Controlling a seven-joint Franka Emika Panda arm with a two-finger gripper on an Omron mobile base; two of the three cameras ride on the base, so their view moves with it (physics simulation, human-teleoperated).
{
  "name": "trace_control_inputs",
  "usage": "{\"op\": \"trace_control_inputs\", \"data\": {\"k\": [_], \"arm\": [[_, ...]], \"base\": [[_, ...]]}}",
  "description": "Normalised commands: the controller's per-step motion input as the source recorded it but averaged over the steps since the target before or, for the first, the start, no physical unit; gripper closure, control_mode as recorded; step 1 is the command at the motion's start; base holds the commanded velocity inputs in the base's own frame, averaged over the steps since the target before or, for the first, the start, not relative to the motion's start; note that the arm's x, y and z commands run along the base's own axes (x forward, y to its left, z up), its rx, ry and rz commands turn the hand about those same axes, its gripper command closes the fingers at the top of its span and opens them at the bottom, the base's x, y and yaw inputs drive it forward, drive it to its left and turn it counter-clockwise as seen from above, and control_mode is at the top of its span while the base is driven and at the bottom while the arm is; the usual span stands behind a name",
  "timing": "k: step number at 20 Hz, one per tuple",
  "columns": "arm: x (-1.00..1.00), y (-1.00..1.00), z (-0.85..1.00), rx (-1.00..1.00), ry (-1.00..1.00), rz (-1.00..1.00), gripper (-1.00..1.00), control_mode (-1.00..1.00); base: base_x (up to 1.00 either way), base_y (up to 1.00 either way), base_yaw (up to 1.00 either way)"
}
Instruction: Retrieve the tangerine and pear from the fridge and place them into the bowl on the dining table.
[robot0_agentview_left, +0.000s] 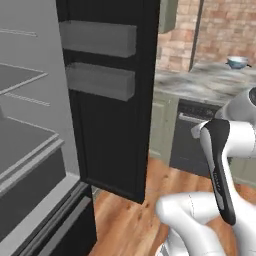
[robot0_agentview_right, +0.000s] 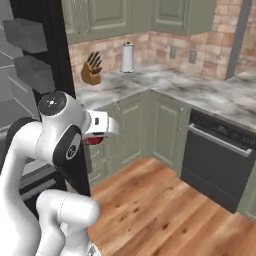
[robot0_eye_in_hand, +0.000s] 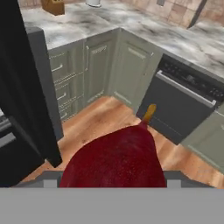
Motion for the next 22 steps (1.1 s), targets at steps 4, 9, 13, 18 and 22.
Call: {"op": "trace_control_inputs", "data": {"k": [4, 9, 13, 18, 22], "arm": [[0.00, 0.00, 0.00, 0.00, 0.00, 0.00, 1.00, 1.00], [0.00, 0.00, 0.00, 0.00, 0.00, 0.00, 1.00, 1.00], [0.00, 0.00, 0.00, 0.00, 0.00, 0.00, 1.00, 1.00], [0.00, 0.00, 0.00, 0.00, 0.00, 0.00, 1.00, 1.00], [0.00, 0.00, 0.00, 0.00, 0.00, 0.00, 1.00, 1.00]], "base": [[0.05, -0.29, -0.78], [0.49, -0.05, -0.72], [0.99, 0.01, -0.60], [1.00, 0.02, -0.56], [1.00, 0.00, -0.55]]}}
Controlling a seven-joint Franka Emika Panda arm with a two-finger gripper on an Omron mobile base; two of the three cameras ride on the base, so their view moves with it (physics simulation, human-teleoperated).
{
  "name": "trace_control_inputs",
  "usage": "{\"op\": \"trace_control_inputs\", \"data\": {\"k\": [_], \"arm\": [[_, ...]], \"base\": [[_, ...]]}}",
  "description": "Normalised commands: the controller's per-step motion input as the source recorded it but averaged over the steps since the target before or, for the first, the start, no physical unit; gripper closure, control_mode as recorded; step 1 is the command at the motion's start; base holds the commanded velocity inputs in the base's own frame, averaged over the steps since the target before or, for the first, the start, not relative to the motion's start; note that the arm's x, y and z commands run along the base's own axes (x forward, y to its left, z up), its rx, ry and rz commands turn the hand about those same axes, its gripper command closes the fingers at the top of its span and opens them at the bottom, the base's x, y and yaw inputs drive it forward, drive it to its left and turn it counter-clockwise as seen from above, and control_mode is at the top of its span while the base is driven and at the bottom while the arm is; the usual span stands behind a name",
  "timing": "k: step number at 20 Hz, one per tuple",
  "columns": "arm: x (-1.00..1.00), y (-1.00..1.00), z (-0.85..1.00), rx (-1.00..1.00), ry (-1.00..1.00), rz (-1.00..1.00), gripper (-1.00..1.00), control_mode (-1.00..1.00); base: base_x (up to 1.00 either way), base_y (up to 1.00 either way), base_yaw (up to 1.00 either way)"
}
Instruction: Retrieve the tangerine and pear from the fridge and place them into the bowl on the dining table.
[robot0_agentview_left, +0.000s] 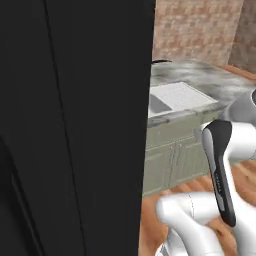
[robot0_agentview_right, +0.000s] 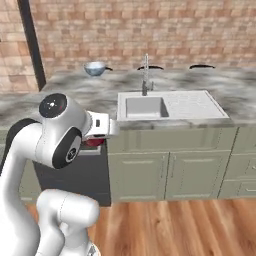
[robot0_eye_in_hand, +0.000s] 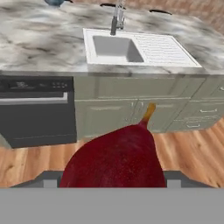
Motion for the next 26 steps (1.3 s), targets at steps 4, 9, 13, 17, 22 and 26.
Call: {"op": "trace_control_inputs", "data": {"k": [4, 9, 13, 17, 22, 26], "arm": [[0.00, 0.00, 0.00, 0.00, 0.00, 0.00, 1.00, 1.00], [0.00, 0.00, 0.00, 0.00, 0.00, 0.00, 1.00, 1.00], [0.00, 0.00, 0.00, 0.00, 0.00, 0.00, 1.00, 1.00], [0.00, 0.00, 0.00, 0.00, 0.00, 0.00, 1.00, 1.00], [0.00, 0.00, 0.00, 0.00, 0.00, 0.00, 1.00, 1.00], [0.00, 0.00, 0.00, 0.00, 0.00, 0.00, 1.00, 1.00]], "base": [[0.70, -0.10, -0.56], [0.47, -0.39, -0.65], [0.26, -0.66, -0.68], [0.34, -0.74, -0.69], [0.62, -0.62, -0.68], [0.99, -0.19, -0.63]]}}
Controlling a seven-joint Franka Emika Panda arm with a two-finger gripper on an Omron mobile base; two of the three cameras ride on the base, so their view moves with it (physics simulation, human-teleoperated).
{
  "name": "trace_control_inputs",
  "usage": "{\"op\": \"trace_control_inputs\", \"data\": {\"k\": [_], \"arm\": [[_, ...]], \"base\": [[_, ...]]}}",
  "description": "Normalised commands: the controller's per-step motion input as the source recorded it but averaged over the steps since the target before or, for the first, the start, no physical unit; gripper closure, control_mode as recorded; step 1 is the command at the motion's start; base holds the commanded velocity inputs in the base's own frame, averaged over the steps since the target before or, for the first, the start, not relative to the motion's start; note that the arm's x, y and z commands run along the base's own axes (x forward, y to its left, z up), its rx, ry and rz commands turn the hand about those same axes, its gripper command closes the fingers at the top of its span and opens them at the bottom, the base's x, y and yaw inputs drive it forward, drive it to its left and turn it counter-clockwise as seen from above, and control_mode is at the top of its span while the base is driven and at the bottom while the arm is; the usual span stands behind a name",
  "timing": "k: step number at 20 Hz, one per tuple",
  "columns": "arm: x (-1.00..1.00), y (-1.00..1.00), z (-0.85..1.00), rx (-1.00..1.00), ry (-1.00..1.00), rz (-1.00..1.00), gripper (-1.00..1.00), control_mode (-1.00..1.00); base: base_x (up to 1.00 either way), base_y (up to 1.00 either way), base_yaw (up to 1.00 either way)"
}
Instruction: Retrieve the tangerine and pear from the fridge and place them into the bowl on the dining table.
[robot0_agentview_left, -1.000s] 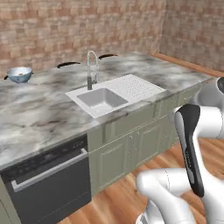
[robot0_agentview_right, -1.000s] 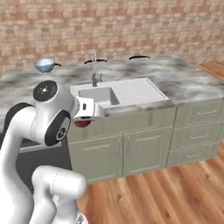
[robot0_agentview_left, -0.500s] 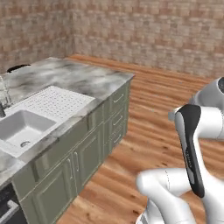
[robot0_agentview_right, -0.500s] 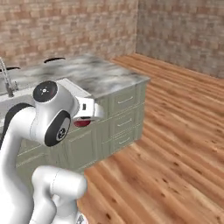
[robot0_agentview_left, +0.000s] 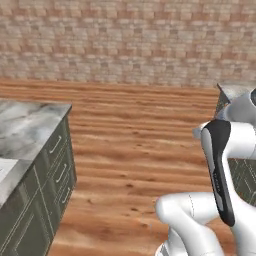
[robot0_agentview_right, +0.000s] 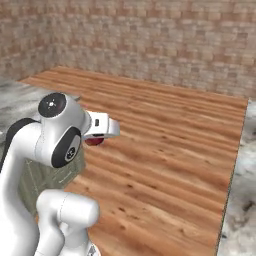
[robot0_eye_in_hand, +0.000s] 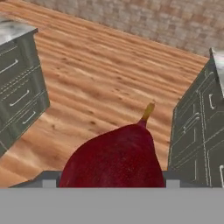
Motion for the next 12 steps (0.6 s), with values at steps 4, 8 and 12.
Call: {"op": "trace_control_inputs", "data": {"k": [4, 8, 12], "arm": [[0.00, 0.00, 0.00, 0.00, 0.00, 0.00, 1.00, 1.00], [0.00, 0.00, 0.00, 0.00, 0.00, 0.00, 1.00, 1.00], [0.00, 0.00, 0.00, 0.00, 0.00, 0.00, 1.00, 1.00]], "base": [[1.00, 0.04, -0.43], [1.00, 0.34, -0.31], [1.00, 0.58, -0.10]]}}
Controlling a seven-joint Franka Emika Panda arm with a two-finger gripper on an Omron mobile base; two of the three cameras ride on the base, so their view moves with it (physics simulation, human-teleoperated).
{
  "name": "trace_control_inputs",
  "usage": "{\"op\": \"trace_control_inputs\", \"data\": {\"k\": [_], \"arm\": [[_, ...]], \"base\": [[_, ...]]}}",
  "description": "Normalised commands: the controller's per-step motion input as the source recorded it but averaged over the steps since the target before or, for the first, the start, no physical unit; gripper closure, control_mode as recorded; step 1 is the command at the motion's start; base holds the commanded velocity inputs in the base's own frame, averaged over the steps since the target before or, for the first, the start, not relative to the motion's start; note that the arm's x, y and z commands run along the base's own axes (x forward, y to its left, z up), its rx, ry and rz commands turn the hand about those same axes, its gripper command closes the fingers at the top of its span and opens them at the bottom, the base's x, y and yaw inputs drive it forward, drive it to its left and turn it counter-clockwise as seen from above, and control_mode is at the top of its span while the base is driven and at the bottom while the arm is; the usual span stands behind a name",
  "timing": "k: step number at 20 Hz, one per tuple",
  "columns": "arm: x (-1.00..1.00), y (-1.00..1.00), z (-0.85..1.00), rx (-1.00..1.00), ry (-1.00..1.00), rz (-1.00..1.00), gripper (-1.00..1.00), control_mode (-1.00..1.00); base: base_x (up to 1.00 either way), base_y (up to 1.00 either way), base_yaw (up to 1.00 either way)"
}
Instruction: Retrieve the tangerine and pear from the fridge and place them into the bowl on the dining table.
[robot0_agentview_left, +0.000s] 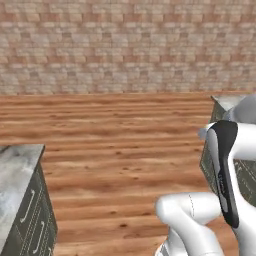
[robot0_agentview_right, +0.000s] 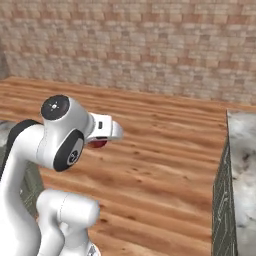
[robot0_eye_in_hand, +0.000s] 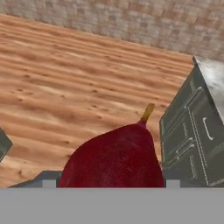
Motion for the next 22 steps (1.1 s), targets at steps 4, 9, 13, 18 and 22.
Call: {"op": "trace_control_inputs", "data": {"k": [4, 9, 13, 18, 22], "arm": [[0.00, 0.00, 0.00, 0.00, 0.00, 0.00, 1.00, 1.00], [0.00, 0.00, 0.00, 0.00, 0.00, 0.00, 1.00, 1.00], [0.00, 0.00, 0.00, 0.00, 0.00, 0.00, 1.00, 1.00], [0.00, 0.00, 0.00, 0.00, 0.00, 0.00, 1.00, 1.00], [0.00, 0.00, 0.00, 0.00, 0.00, 0.00, 1.00, 1.00]], "base": [[1.00, 0.40, 0.12], [1.00, -0.03, 0.28], [1.00, -0.01, 0.32], [1.00, 0.00, 0.46], [1.00, 0.00, 0.53]]}}
